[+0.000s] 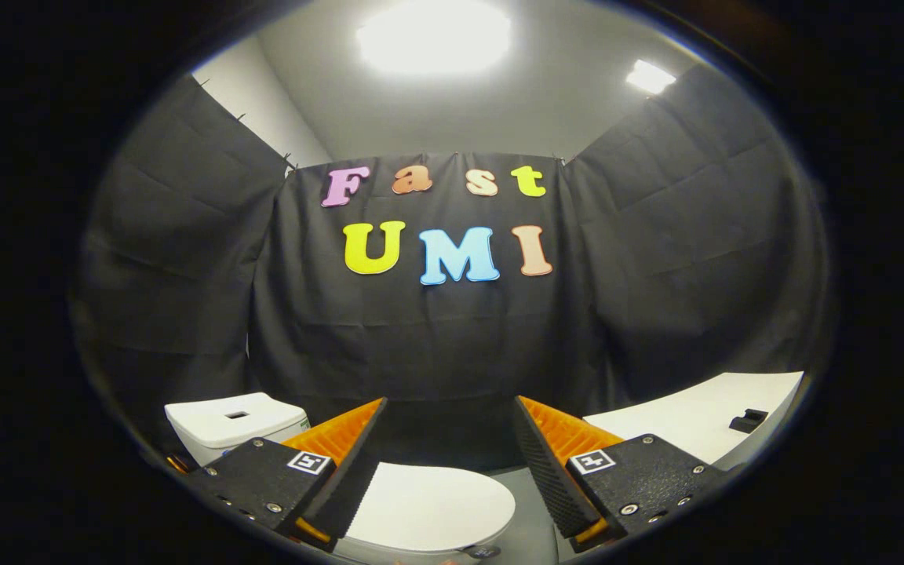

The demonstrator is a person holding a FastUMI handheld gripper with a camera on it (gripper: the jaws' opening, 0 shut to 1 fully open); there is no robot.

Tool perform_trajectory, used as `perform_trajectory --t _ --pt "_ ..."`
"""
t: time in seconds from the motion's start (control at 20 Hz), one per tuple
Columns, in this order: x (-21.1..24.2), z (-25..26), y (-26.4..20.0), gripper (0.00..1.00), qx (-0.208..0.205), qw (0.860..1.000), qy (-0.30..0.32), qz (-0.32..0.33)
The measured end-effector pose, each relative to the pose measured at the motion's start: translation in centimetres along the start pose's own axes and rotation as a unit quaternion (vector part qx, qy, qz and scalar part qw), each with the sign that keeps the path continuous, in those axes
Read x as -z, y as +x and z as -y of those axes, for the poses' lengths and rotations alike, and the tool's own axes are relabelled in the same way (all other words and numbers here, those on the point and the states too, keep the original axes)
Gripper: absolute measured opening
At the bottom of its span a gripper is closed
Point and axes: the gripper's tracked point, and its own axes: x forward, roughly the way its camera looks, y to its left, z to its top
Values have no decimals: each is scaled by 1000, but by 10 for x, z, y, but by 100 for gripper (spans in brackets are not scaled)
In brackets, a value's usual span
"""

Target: Open the toilet lid.

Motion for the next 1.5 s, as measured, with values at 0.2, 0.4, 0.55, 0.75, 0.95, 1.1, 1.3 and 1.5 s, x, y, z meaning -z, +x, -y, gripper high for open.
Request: perform_trajectory --t 0.2,0.4,0.55,0.75,0.95,1.1,1.3,1.5 --pt "-8 8 -1 95 10 1000 -4 12" --pt "1 11 1 95 15 1000 -8 1" --pt "15 9 2 95 15 999 16 -23" --pt "21 3 5 94 11 997 69 -36" --pt "31 11 8 95 23 994 101 -44" --pt "40 20 10 95 40 988 140 -55" --pt "80 30 11 96 62 980 159 -104" --pt "113 30 8 96 71 964 206 -151"
